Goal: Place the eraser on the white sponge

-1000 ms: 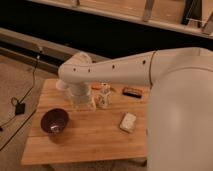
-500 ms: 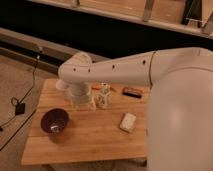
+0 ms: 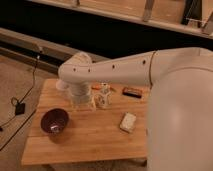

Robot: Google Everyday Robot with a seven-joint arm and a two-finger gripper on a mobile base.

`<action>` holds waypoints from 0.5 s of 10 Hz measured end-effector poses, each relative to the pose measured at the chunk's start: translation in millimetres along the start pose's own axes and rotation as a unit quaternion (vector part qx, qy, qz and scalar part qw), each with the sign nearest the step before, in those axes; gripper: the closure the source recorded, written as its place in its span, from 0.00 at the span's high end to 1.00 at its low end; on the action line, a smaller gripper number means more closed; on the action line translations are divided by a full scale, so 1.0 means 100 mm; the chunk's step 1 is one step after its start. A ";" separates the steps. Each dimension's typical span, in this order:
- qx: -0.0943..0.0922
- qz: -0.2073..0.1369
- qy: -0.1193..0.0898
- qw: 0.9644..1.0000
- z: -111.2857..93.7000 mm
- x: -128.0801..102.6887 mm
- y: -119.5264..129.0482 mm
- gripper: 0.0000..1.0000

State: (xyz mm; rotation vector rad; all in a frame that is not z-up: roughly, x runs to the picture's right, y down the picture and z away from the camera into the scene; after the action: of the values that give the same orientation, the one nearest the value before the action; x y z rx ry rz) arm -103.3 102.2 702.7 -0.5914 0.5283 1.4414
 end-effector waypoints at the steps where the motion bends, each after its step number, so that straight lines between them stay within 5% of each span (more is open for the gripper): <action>1: 0.005 0.004 0.005 1.000 0.00 0.02 -0.06 0.65; 5: 0.030 0.034 0.023 0.999 -0.05 0.04 -0.50 0.65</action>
State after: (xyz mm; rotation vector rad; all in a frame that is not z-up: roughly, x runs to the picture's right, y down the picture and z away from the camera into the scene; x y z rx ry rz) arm -53.4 100.4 699.1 -0.5639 0.6315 1.4737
